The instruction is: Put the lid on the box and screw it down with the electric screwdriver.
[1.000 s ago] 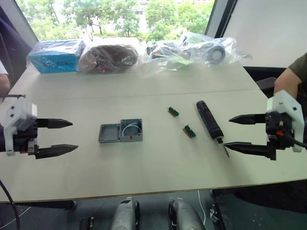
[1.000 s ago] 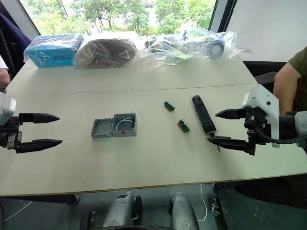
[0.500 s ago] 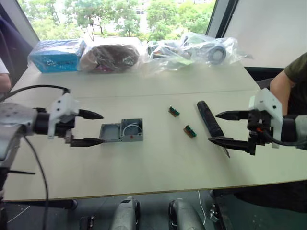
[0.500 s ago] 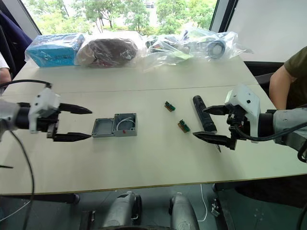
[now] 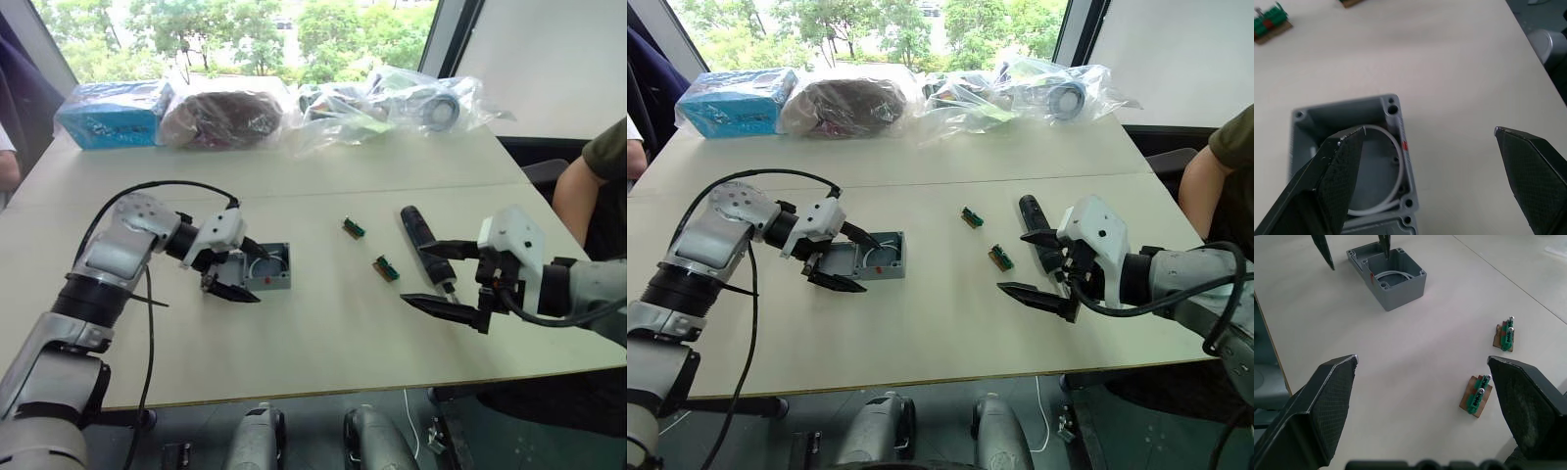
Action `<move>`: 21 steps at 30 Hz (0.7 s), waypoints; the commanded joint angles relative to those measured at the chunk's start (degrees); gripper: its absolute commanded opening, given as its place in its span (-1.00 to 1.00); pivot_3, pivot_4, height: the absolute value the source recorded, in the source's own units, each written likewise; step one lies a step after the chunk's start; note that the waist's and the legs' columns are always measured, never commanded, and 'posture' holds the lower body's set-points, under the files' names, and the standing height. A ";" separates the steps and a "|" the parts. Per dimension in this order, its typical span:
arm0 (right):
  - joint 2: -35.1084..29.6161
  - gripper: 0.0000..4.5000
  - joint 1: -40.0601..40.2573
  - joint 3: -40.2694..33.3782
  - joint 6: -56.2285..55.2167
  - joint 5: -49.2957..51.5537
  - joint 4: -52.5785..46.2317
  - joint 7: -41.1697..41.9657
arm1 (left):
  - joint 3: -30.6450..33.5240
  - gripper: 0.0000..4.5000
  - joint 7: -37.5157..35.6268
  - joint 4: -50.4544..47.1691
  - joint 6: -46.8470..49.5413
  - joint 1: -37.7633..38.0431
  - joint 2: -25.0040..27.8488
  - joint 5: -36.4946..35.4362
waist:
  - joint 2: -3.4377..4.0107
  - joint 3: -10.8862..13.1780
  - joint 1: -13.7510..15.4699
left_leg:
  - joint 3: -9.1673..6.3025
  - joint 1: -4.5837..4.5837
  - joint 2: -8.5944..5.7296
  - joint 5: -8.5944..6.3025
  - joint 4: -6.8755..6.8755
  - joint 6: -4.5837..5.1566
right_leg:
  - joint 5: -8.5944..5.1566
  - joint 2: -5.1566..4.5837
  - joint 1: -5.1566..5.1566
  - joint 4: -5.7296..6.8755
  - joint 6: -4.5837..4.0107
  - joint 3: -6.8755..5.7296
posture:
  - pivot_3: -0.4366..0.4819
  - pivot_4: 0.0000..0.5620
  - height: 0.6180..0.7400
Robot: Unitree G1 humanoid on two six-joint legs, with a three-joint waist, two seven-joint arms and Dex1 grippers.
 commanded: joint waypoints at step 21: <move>0.42 1.00 2.02 -2.58 -1.05 3.07 -3.51 -5.37 | -6.09 -0.99 -0.30 11.56 -19.09 -3.93 -8.57 7.57 | -0.03 -0.01 0.14 | -0.05 0.00 -0.03 0.00 0.06 0.00 | 0.01 -0.06 0.04 0.03 0.01 0.01 | -0.05 -0.47 1.00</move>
